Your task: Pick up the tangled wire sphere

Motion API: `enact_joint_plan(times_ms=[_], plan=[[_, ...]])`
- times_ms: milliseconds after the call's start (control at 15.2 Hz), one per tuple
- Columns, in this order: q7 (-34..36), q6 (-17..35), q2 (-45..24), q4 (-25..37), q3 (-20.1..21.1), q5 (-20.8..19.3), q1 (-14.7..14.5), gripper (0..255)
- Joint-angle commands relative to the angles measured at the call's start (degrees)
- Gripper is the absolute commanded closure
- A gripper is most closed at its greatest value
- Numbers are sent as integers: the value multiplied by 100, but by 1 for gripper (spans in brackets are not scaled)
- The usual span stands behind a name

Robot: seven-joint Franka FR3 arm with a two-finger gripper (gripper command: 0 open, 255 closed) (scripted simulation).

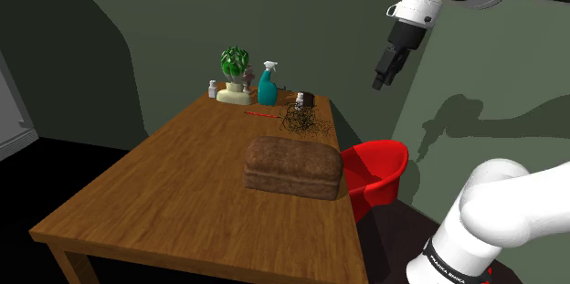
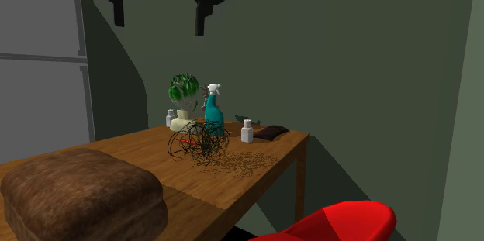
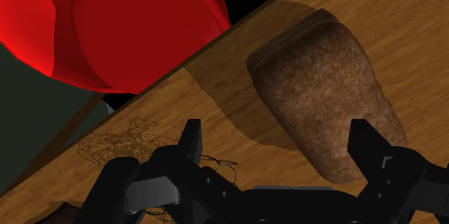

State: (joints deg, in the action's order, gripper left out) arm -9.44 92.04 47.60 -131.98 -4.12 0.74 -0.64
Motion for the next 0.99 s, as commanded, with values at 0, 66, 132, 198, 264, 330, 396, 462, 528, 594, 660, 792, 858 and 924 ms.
enact_joint_plan(times_ms=[0, 66, 132, 198, 264, 330, 396, 462, 528, 594, 660, 792, 858, 924], plan=[[0, 0, 0, 0, 0, 0, 0, 0], [41, 230, -101, -83, 18, -13, 16, 0], [82, 459, -211, -158, 35, -27, 33, 0], [125, 687, -330, -224, 50, -42, 48, 0], [168, 915, -456, -281, 65, -57, 64, 0], [211, 1141, -590, -328, 80, -74, 81, 0], [256, 1365, -732, -367, 95, -90, 99, 0], [302, 1588, -880, -397, 108, -109, 116, 0], [348, 1808, -1036, -417, 121, -128, 134, 0], [396, 2025, -1199, -429, 134, -149, 153, 0], [445, 2238, -1367, -431, 146, -171, 173, 0], [546, 2654, -1720, -408, 170, -218, 216, 0], [599, 2855, -1904, -382, 182, -245, 238, 0], [653, 3051, -2092, -348, 193, -273, 261, 0]])
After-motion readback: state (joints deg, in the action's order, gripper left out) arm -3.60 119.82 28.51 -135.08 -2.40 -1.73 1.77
